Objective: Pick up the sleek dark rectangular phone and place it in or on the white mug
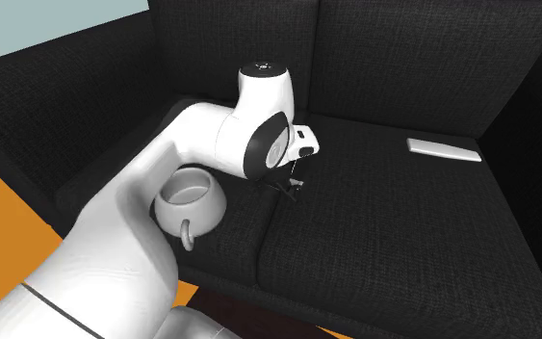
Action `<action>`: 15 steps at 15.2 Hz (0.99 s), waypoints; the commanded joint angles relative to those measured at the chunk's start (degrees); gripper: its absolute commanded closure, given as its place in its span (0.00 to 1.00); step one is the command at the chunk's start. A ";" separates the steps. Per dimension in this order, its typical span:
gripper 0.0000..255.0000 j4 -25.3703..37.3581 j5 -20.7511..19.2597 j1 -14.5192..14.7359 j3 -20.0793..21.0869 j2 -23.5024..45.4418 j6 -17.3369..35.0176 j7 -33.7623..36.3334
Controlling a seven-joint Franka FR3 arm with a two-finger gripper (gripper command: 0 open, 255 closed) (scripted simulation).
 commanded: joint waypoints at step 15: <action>0.00 21.39 1.56 0.46 3.38 27.01 -0.84 3.29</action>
